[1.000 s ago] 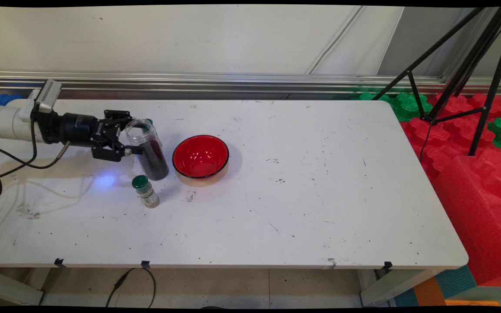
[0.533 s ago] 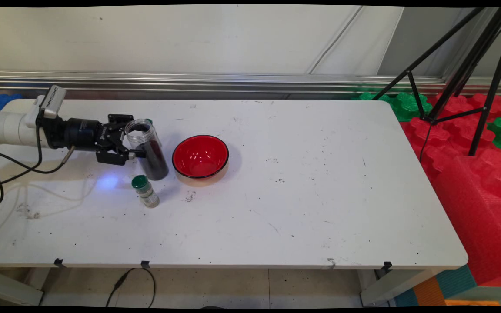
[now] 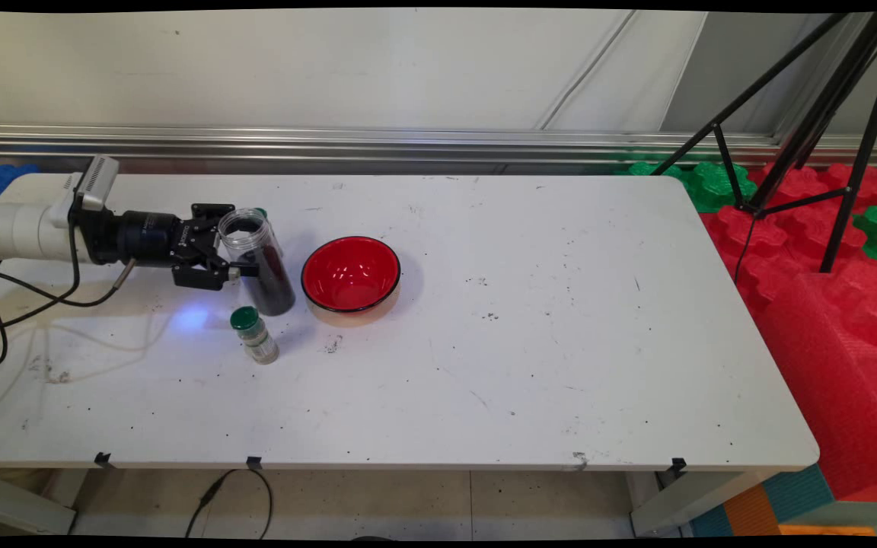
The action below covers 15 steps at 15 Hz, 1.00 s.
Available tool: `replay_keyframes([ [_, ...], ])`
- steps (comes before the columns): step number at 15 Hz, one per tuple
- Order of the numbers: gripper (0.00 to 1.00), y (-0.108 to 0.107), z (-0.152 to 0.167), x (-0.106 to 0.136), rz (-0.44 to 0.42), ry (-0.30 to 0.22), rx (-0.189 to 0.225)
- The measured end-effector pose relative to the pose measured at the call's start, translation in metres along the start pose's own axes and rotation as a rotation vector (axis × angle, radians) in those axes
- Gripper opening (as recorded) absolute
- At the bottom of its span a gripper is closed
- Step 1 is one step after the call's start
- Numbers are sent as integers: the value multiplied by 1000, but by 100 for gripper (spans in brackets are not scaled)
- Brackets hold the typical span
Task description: Pick up the black seasoning powder from the table, then pour the black seasoning powder in the red bowl
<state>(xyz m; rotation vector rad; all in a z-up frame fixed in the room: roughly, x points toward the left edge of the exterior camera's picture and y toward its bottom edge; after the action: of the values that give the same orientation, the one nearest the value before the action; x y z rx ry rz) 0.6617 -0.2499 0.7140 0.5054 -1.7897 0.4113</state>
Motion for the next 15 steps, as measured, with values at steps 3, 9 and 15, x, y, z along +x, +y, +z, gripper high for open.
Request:
replay_keyframes([
  [3,0,-2,0,-3,-6,3,4],
  [9,0,-8,-5,-3,-11,10,0],
  [15,0,-16,-17,9,-14,17,-5],
])
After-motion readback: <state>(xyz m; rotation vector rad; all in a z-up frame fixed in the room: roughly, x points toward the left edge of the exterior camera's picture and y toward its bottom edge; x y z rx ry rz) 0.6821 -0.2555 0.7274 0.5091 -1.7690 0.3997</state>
